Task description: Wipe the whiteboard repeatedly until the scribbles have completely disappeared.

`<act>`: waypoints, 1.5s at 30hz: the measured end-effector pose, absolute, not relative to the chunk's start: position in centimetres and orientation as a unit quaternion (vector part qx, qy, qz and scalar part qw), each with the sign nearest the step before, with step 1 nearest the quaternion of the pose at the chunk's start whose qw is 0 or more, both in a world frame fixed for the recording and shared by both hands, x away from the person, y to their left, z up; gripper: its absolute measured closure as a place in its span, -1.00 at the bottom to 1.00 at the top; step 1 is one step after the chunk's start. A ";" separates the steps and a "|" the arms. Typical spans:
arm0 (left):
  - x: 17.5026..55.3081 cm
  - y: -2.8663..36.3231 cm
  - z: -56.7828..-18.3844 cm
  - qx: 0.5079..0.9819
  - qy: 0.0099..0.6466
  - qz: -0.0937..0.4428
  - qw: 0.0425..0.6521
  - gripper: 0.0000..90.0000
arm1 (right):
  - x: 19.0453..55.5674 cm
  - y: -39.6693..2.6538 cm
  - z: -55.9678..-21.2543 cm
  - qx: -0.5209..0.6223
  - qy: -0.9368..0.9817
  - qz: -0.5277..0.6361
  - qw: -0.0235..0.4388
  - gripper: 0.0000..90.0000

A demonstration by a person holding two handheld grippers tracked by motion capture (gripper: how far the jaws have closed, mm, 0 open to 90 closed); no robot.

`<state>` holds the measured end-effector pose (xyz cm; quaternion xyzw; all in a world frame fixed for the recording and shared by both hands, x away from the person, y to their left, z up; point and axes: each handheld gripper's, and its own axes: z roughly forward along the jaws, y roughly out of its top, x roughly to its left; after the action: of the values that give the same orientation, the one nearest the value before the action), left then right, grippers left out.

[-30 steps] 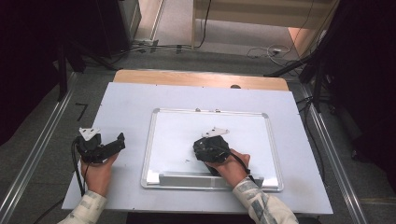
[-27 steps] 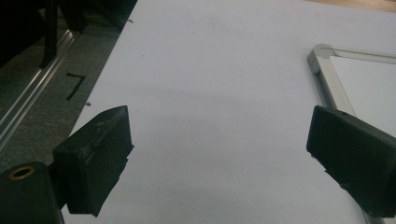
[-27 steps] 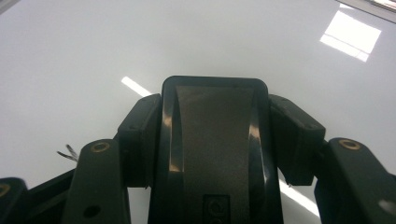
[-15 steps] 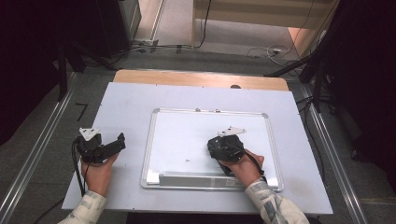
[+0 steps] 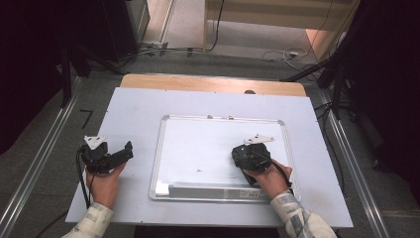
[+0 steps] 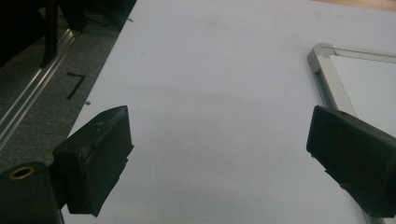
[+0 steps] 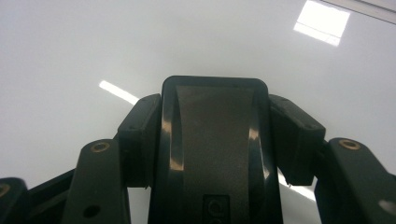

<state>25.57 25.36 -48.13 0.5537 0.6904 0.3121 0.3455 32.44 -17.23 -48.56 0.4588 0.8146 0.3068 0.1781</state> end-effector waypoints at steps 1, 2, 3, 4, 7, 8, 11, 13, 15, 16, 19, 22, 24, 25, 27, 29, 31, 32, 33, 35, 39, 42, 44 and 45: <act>25.6 25.4 -48.1 0.553 0.691 0.312 0.346 -0.84 | 32.4 -17.4 -48.6 0.460 0.813 0.307 0.179 -0.14; 25.6 25.3 -48.1 0.554 0.691 0.312 0.345 -0.84 | 32.4 -17.6 -48.6 0.461 0.813 0.306 0.180 -0.14; 25.6 25.3 -48.2 0.554 0.690 0.312 0.347 -0.84 | 32.3 -17.6 -48.6 0.462 0.813 0.306 0.180 -0.14; 25.6 25.3 -48.2 0.554 0.690 0.313 0.346 -0.84 | 32.2 -17.6 -48.6 0.461 0.813 0.305 0.181 -0.14; 25.7 25.2 -48.2 0.556 0.689 0.312 0.346 -0.84 | 32.1 -17.5 -48.6 0.461 0.814 0.302 0.184 -0.14; 25.7 25.2 -48.2 0.555 0.689 0.312 0.345 -0.84 | 32.1 -17.5 -48.6 0.461 0.814 0.302 0.184 -0.14; 25.7 25.1 -48.2 0.556 0.689 0.313 0.345 -0.84 | 32.0 -17.4 -48.6 0.460 0.814 0.302 0.185 -0.14; 25.8 25.0 -48.2 0.558 0.687 0.312 0.345 -0.84 | 31.9 -17.2 -48.6 0.458 0.815 0.303 0.185 -0.14; 25.9 24.9 -48.2 0.558 0.687 0.313 0.344 -0.84 | 31.9 -16.9 -48.6 0.452 0.819 0.302 0.184 -0.14; 25.9 24.9 -48.2 0.558 0.687 0.312 0.346 -0.84 | 31.8 -16.6 -48.6 0.449 0.821 0.302 0.184 -0.14; 25.9 24.8 -48.2 0.557 0.687 0.312 0.348 -0.84 | 31.7 -15.8 -48.6 0.441 0.825 0.303 0.181 -0.14; 26.0 24.9 -48.2 0.557 0.687 0.311 0.348 -0.84 | 31.7 -14.9 -48.6 0.435 0.829 0.305 0.178 -0.15; 25.9 24.9 -48.2 0.557 0.687 0.312 0.348 -0.84 | 31.6 -14.3 -48.6 0.430 0.831 0.305 0.177 -0.15; 25.9 24.9 -48.2 0.557 0.687 0.312 0.347 -0.84 | 31.6 -14.0 -48.6 0.427 0.832 0.306 0.176 -0.15; 25.9 24.9 -48.1 0.558 0.687 0.311 0.347 -0.84 | 31.6 -13.5 -48.7 0.424 0.834 0.306 0.175 -0.15; 25.9 25.0 -48.1 0.557 0.687 0.311 0.348 -0.84 | 31.6 -12.9 -48.7 0.420 0.836 0.307 0.175 -0.15; 25.9 25.0 -48.1 0.556 0.687 0.311 0.349 -0.84 | 31.6 -12.5 -48.7 0.418 0.837 0.308 0.173 -0.15; 25.9 25.0 -48.1 0.557 0.687 0.311 0.349 -0.84 | 31.6 -12.2 -48.7 0.417 0.837 0.309 0.173 -0.15; 25.9 25.0 -48.1 0.557 0.687 0.311 0.349 -0.84 | 31.6 -12.0 -48.7 0.415 0.838 0.310 0.173 -0.15; 25.9 25.0 -48.1 0.557 0.686 0.311 0.349 -0.84 | 31.7 -11.7 -48.7 0.413 0.839 0.310 0.174 -0.15; 25.9 25.0 -48.1 0.557 0.686 0.311 0.349 -0.84 | 31.7 -10.9 -48.7 0.412 0.839 0.311 0.172 -0.15; 25.9 25.0 -48.1 0.558 0.686 0.311 0.349 -0.84 | 31.8 -10.3 -48.8 0.409 0.840 0.312 0.172 -0.15; 25.9 25.0 -48.1 0.557 0.686 0.311 0.350 -0.84 | 31.8 -9.8 -48.8 0.405 0.842 0.312 0.172 -0.15; 25.9 25.0 -48.1 0.557 0.686 0.311 0.349 -0.84 | 31.8 -9.5 -48.8 0.407 0.841 0.313 0.170 -0.15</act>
<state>25.89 24.97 -48.10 0.5569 0.6863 0.3110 0.3495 31.81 -9.55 -48.77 0.4067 0.8414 0.3127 0.1701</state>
